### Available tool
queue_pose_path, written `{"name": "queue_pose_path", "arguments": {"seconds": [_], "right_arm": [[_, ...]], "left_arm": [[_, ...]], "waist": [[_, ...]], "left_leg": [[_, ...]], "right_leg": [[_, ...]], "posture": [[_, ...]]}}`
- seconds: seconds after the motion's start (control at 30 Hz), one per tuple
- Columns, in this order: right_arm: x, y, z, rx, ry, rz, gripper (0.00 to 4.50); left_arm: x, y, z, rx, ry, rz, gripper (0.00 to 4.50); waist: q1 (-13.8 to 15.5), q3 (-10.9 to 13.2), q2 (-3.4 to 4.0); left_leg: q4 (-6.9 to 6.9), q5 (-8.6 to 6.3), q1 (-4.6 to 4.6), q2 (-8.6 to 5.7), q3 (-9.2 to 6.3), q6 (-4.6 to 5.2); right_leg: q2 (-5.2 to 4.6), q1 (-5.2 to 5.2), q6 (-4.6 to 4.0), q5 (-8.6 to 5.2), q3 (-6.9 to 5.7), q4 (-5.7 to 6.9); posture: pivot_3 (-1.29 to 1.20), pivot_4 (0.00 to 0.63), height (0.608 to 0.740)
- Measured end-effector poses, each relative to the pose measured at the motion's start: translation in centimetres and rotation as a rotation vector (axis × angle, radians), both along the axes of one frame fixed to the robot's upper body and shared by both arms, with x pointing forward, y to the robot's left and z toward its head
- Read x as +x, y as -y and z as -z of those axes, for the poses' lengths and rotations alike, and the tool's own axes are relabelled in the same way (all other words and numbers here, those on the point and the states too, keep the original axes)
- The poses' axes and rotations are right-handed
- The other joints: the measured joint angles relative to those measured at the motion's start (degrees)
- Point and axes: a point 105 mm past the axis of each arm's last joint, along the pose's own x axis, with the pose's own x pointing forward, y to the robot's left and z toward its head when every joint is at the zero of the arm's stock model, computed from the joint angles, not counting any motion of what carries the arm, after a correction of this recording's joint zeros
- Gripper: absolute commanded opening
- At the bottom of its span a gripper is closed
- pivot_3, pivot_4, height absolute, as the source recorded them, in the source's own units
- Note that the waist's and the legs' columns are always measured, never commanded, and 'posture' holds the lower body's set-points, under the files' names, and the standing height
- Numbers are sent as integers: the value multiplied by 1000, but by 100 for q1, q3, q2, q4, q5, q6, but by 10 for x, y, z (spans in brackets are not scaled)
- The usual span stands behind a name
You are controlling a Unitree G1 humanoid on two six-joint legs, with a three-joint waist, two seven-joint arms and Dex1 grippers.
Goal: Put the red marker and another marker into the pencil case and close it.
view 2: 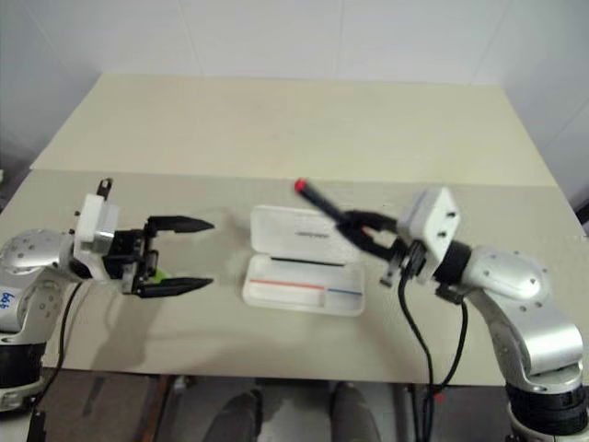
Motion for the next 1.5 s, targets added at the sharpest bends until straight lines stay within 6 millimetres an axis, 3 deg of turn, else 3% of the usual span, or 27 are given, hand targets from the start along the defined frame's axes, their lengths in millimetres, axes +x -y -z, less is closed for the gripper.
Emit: {"name": "queue_pose_path", "arguments": {"seconds": [0.13,0.3,0.47,0.63,1.13,1.5], "right_arm": [[2,-10,22,-64,-54,-111,599],[24,-20,37,-119,-49,-129,599],[30,-29,72,-263,-80,-187,599],[41,-43,77,-288,-30,-214,599],[68,-32,95,-401,14,-142,599],[73,-29,83,-387,61,-103,4481]], "left_arm": [[-1,-4,1,16,-5,-15,4500],[-2,-10,4,47,1,-31,4500],[-4,-11,12,55,-20,-42,4500],[-2,-5,12,46,-17,-35,4500],[1,2,8,31,5,-21,4500],[2,8,8,30,7,0,4500]], "waist": [[0,0,-1],[-20,-1,-2],[-5,-1,-2],[-12,-1,-2],[-15,-1,-2],[-21,-2,-3]], "left_leg": [[5,2,1,0,0,-3],[6,7,9,0,1,-12],[6,8,7,1,1,-13],[14,13,10,1,0,-23],[17,16,11,1,0,-28],[17,18,14,1,-1,-31]], "right_leg": [[1,-1,1,0,0,8],[2,-7,-8,-4,1,31],[2,-13,-11,-6,1,40],[2,-13,-10,-5,1,54],[3,-13,-10,-5,1,60],[4,-13,-10,-5,2,65]], "posture": [[0,150,740],[0,150,740],[0,150,740],[0,150,740],[0,150,740],[0,150,740]]}}
